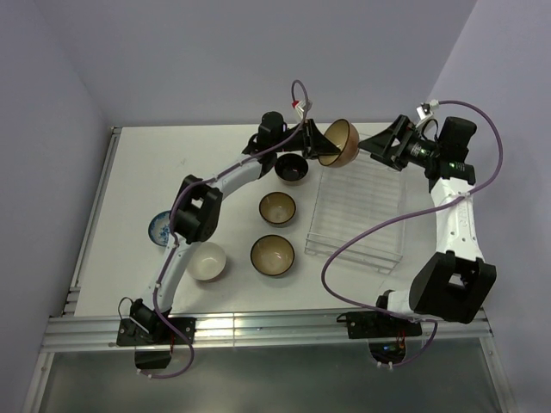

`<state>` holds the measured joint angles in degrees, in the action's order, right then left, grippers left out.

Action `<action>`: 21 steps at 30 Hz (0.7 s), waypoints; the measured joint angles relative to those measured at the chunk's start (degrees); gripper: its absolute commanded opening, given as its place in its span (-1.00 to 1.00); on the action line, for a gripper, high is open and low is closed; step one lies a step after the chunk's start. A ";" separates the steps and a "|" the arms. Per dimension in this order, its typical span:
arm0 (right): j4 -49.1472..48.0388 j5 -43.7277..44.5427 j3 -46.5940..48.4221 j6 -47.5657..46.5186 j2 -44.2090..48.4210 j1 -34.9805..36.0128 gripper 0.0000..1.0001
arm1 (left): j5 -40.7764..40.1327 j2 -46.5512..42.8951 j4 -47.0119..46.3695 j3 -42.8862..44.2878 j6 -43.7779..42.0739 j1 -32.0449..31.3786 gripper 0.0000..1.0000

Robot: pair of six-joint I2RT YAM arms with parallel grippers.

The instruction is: Load the bowls into the dish rack

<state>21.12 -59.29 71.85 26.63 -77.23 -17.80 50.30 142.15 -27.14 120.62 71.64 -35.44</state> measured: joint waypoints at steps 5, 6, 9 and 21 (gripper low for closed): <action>-1.99 0.39 -0.70 0.61 -0.15 1.46 1.00 | 0.02 0.00 -0.46 0.00 0.98 -0.46 -0.99; -2.25 0.50 -0.74 0.59 -0.17 1.79 1.00 | 0.04 0.00 -0.68 0.00 1.20 -0.50 -0.99; -2.51 0.61 -0.74 0.59 -0.28 2.45 1.00 | 0.04 0.00 -1.44 0.00 1.57 -0.57 -0.99; -3.26 1.22 -0.85 1.40 -0.90 5.01 1.00 | 0.02 0.00 -0.83 -0.11 1.49 -1.42 -1.00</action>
<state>17.87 -58.06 71.00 28.03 -78.13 -12.80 50.33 142.15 -27.97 120.51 73.12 -36.86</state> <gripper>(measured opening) 0.997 0.245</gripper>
